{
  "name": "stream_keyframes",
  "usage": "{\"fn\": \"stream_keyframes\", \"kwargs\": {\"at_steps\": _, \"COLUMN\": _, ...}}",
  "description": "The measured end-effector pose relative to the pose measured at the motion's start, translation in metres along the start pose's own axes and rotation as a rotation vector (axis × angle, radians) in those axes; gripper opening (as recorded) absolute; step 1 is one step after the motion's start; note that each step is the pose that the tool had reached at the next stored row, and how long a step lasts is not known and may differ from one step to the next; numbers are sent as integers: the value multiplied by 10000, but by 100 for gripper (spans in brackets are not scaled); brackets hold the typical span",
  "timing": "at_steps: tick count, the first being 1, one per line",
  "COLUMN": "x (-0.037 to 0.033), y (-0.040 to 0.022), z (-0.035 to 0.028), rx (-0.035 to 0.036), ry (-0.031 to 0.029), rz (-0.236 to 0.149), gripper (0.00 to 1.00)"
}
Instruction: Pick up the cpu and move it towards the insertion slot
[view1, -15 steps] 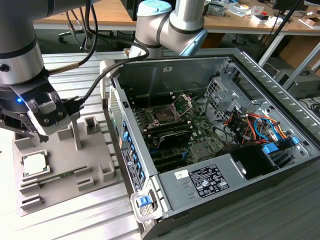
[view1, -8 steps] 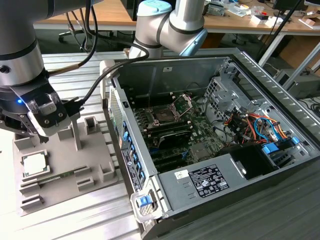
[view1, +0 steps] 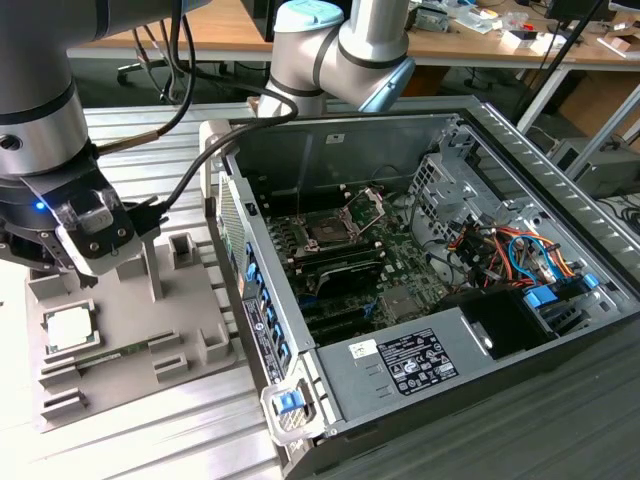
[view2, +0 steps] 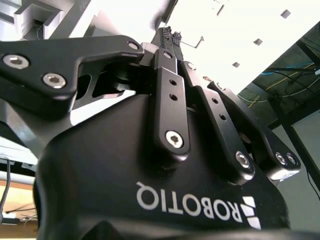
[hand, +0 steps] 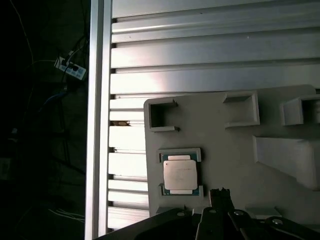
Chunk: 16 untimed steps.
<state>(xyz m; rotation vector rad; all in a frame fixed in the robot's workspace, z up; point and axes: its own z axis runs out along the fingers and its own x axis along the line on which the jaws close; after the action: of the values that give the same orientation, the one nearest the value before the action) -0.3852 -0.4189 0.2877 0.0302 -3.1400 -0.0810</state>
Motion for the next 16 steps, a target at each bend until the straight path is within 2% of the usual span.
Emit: {"fn": "stream_keyframes", "kwargs": {"at_steps": 16, "x": 25, "y": -45, "z": 35, "rx": 2, "ry": 3, "rz": 1, "gripper": 11}}
